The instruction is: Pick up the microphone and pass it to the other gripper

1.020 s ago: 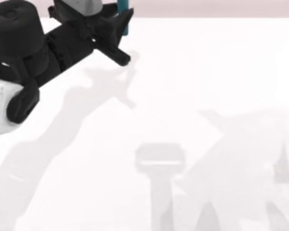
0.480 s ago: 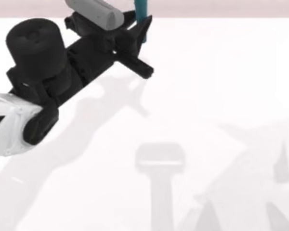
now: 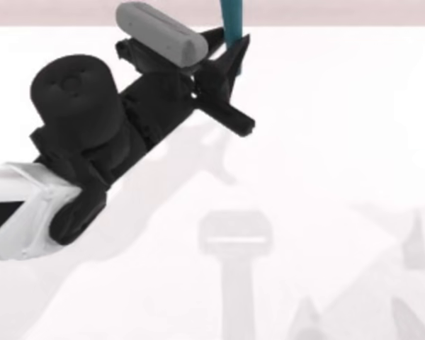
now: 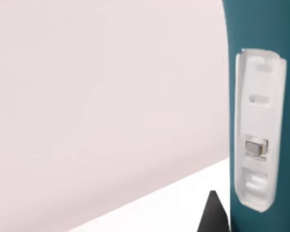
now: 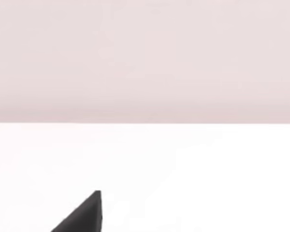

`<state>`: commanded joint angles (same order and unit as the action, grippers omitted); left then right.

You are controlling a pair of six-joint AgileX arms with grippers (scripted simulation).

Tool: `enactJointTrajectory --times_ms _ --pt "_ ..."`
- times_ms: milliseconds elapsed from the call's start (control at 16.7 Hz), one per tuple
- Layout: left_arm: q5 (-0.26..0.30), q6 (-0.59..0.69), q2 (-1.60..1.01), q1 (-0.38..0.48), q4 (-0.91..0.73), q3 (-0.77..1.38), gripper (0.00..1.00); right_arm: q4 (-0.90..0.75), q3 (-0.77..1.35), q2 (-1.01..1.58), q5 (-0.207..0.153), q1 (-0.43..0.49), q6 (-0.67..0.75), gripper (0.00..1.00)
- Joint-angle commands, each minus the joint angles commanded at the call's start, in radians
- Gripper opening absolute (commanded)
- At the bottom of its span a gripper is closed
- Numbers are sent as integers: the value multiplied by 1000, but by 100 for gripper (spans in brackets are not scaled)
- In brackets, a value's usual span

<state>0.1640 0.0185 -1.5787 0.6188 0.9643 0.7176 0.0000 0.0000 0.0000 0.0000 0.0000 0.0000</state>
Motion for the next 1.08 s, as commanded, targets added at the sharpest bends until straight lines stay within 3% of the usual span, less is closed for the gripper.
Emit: enactJointTrajectory --times_ms 540,1080 --pt "-3 1 5 4 3 -4 0 17 28 35 -12 21 -2 100" --pt "-3 1 5 4 3 -4 0 227 384 634 -149 285 -30 100"
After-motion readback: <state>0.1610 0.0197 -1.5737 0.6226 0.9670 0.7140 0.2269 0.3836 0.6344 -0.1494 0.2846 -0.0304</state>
